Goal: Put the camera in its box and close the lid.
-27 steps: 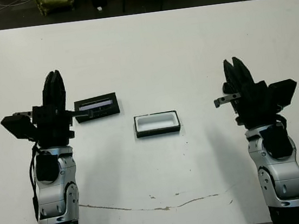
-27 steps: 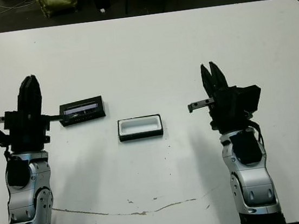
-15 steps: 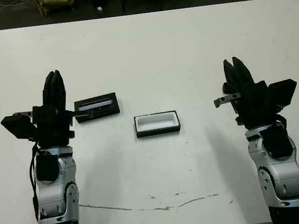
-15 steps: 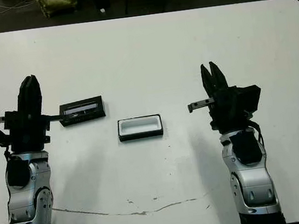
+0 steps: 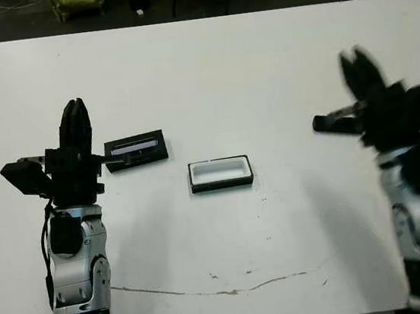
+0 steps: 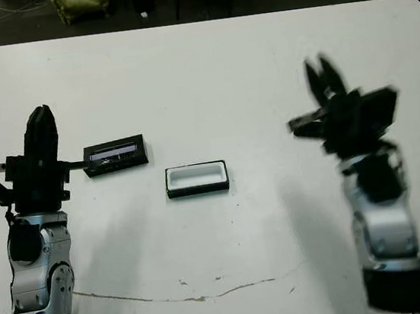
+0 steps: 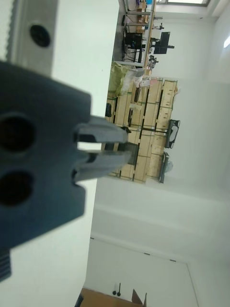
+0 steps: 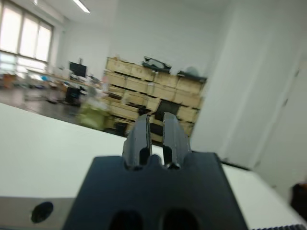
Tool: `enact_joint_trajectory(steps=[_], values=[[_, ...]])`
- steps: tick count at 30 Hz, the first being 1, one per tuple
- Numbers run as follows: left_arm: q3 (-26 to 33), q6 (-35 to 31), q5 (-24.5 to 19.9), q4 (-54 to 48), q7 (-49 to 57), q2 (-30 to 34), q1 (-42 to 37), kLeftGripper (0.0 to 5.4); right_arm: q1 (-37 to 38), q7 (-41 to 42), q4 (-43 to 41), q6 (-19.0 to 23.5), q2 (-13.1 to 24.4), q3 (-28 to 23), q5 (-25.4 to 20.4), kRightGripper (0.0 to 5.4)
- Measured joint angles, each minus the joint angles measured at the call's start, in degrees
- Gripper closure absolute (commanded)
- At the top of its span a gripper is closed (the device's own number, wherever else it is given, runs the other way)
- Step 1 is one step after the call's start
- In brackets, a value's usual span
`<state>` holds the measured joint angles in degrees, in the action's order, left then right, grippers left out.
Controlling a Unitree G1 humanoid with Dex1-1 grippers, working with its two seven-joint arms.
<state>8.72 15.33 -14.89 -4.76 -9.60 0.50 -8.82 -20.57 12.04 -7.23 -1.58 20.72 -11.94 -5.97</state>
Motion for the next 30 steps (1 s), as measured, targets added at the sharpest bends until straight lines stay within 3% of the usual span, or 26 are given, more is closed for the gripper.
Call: enact_joint_trajectory(steps=[4, 8, 13, 24, 30], values=[[0.02, -0.01, -0.25, -0.06, -0.01, 0.01, 0.03, 5.39, -5.09, 1.74, 5.19, 1.65, 6.36, -1.50, 1.15, 5.40], [0.04, -0.03, -0.31, -0.09, -0.03, 0.00, 0.03, 5.39, -10.27, 4.26, 12.92, 0.64, 11.96, -0.88, 4.06, 5.40], [0.06, 0.00, -0.23, -0.06, -0.03, 0.01, 0.07, 5.39, -15.91, 7.71, 22.96, -0.54, 15.48, 1.60, 6.22, 5.40], [0.29, 0.62, -0.29, 0.26, -0.62, 0.06, 0.11, 5.39, -28.69, 11.77, 52.25, -13.51, 19.13, 13.14, 17.99, 5.40], [0.34, 0.61, -0.37, 0.30, -0.73, 0.06, 0.10, 5.39, -34.06, 12.34, 64.42, -15.00, 19.11, 19.08, 23.69, 5.40]])
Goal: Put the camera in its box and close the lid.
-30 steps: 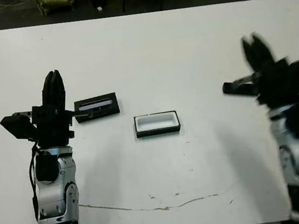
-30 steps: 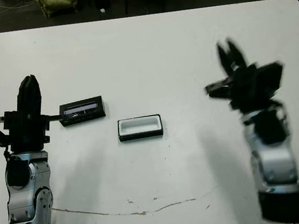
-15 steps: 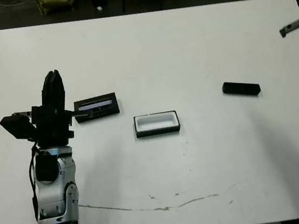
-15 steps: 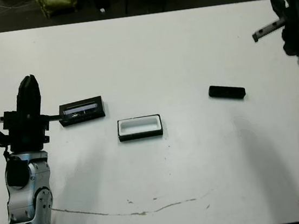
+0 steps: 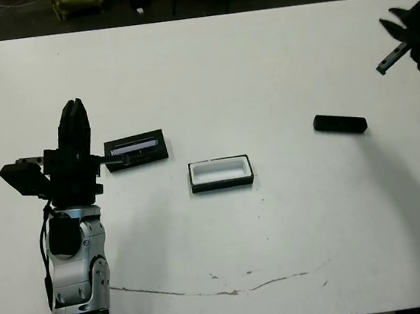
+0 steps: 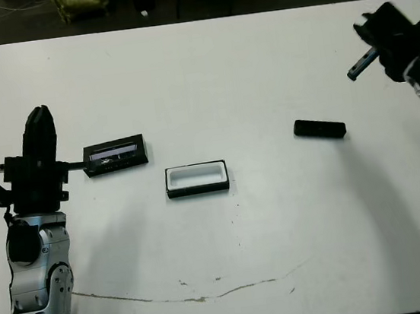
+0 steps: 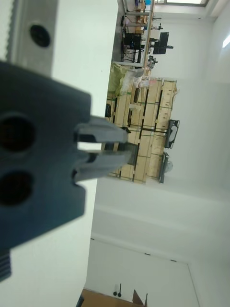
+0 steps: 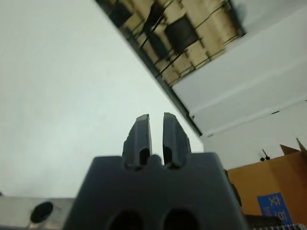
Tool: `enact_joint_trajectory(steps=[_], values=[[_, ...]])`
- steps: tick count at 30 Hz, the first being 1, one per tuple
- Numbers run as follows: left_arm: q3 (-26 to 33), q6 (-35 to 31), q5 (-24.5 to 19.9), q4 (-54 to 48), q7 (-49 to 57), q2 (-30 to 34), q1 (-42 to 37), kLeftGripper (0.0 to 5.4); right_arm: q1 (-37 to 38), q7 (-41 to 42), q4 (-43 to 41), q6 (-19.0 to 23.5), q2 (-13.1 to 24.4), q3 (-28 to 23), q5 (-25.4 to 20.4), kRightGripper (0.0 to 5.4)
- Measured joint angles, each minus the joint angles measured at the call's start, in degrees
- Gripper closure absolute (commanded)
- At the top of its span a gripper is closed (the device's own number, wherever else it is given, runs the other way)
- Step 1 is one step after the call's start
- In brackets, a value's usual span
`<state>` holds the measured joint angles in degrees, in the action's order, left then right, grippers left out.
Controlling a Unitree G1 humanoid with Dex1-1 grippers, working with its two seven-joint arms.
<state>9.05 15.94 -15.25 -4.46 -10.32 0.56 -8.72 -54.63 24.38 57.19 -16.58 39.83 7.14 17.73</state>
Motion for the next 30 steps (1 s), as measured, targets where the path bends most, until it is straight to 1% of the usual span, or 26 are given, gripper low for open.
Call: enact_joint_trajectory(steps=[3, 6, 9, 22, 30], values=[[0.05, 0.00, -0.02, 0.00, 0.00, 0.00, 0.00, 5.39, -1.27, 0.10, 4.21, -1.58, -0.01, 1.87, 1.43, 5.40], [0.09, 0.00, -0.06, 0.00, -0.01, 0.00, 0.00, 5.39, -1.73, 1.67, 6.65, -1.51, -0.07, 2.39, 1.52, 5.40], [0.08, 0.01, -0.47, 0.00, -0.42, 0.00, 0.00, 5.39, -1.75, 1.95, 7.50, 0.06, -0.11, 3.44, 2.42, 5.40], [0.05, 0.02, 0.09, 0.26, -0.42, 0.00, -0.01, 5.39, -0.60, 3.09, 10.32, -0.41, -0.22, 6.14, 4.02, 5.40], [0.09, 0.04, 0.26, 0.25, -0.37, 0.00, -0.01, 5.39, 1.28, 6.51, 11.12, -0.35, -1.36, 5.88, 2.59, 5.40]])
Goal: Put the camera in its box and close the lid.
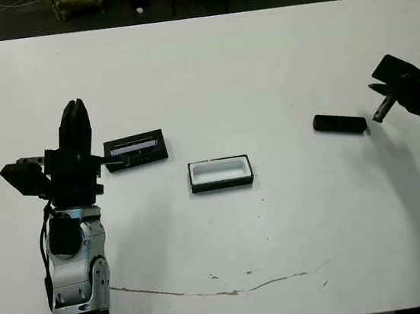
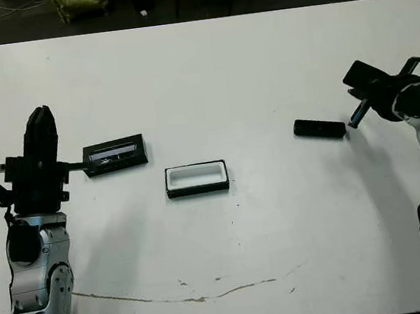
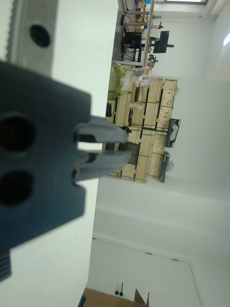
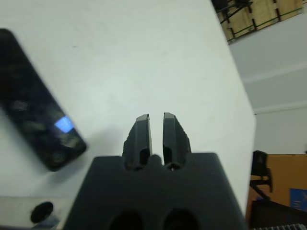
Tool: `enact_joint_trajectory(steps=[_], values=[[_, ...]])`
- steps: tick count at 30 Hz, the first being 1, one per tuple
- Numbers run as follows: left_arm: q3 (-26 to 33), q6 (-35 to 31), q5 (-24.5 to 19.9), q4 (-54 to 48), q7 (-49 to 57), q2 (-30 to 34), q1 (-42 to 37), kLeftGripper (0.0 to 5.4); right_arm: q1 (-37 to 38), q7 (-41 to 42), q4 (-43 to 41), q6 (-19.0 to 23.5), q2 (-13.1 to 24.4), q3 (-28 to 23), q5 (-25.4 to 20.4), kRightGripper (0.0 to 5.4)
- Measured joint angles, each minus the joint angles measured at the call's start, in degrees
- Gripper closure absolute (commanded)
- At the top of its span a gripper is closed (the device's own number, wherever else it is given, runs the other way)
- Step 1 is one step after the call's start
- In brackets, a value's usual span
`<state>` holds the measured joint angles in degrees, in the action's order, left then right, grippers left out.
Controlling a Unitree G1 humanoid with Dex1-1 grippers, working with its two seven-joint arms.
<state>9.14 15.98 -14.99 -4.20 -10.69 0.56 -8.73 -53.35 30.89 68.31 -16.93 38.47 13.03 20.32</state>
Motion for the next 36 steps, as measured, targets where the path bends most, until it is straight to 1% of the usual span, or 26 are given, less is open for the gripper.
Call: enact_joint_trajectory(steps=[7, 17, 23, 31, 36], values=[[0.02, -0.02, -0.38, -0.02, -0.07, 0.00, 0.00, 5.39, 3.47, 1.29, -0.91, -0.55, -0.49, -0.55, -1.59, 5.40], [0.03, -0.01, -1.00, -0.01, -0.10, 0.03, -0.01, 5.39, 6.54, 2.25, -5.60, -0.43, -0.43, -0.54, -2.13, 5.40], [0.04, 0.26, -1.07, 0.23, -0.58, 0.13, -0.02, 5.39, 7.91, 2.71, -8.76, 2.42, -0.33, -0.51, -2.10, 5.40], [0.07, 0.28, -1.10, 0.25, -0.58, 0.14, -0.03, 5.39, 9.56, 4.14, -12.61, 4.47, -0.14, -0.64, -2.73, 5.40], [0.08, 0.30, -1.24, 0.26, -0.59, 0.15, -0.03, 5.39, 11.63, 6.81, -17.16, 7.83, -0.12, -0.97, -3.97, 5.40]])
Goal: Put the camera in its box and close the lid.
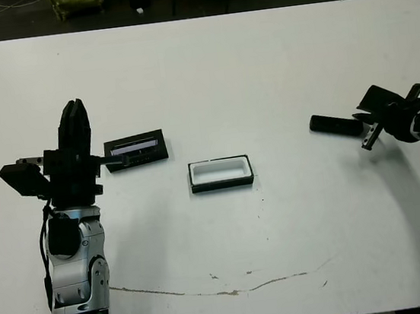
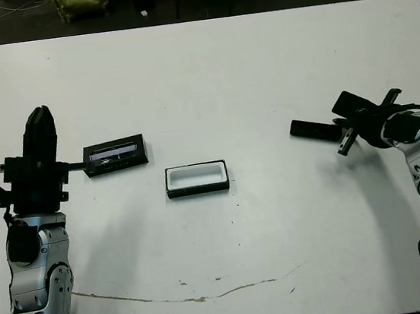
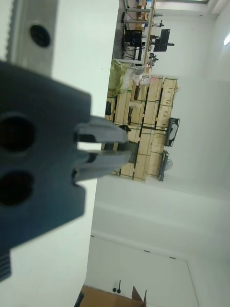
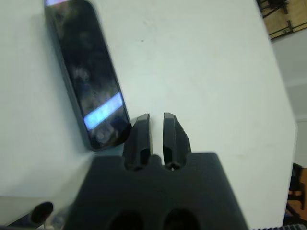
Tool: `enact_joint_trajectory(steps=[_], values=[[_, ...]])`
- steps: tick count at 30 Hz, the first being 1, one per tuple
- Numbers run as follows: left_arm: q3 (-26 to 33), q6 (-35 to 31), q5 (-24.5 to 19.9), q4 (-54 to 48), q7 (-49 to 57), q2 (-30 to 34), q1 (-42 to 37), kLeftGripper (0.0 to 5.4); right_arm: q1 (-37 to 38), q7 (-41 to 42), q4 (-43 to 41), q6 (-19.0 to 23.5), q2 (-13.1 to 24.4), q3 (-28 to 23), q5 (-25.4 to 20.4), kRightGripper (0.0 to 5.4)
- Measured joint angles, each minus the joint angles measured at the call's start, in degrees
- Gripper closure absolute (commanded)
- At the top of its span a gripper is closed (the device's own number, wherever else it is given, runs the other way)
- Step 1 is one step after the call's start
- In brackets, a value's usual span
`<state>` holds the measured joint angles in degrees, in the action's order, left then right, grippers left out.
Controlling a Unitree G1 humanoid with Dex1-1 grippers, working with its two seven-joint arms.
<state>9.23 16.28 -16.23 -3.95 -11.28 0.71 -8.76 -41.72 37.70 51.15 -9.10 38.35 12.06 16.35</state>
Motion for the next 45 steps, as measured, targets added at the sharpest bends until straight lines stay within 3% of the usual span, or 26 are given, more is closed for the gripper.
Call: enact_joint_trajectory(steps=[9, 23, 38, 45], values=[[0.05, 0.00, 0.00, -0.06, 0.08, 0.00, 0.00, 5.39, 4.04, 2.34, -9.86, 5.38, 0.19, -0.30, -0.75, 5.40], [0.07, -0.03, -0.15, -0.08, 0.30, 0.00, 0.00, 5.39, 8.43, 5.46, -15.14, 2.85, 0.30, -1.54, -4.62, 5.40], [0.05, -0.03, -0.17, -0.09, 0.30, 0.00, 0.00, 5.39, 12.62, 9.06, -24.34, 5.98, 0.03, -1.73, -8.69, 5.40], [0.05, -0.03, -0.09, -0.09, 0.33, 0.00, 0.00, 5.39, 12.95, 7.15, -24.09, 4.88, 0.00, -1.69, -8.10, 5.40]])
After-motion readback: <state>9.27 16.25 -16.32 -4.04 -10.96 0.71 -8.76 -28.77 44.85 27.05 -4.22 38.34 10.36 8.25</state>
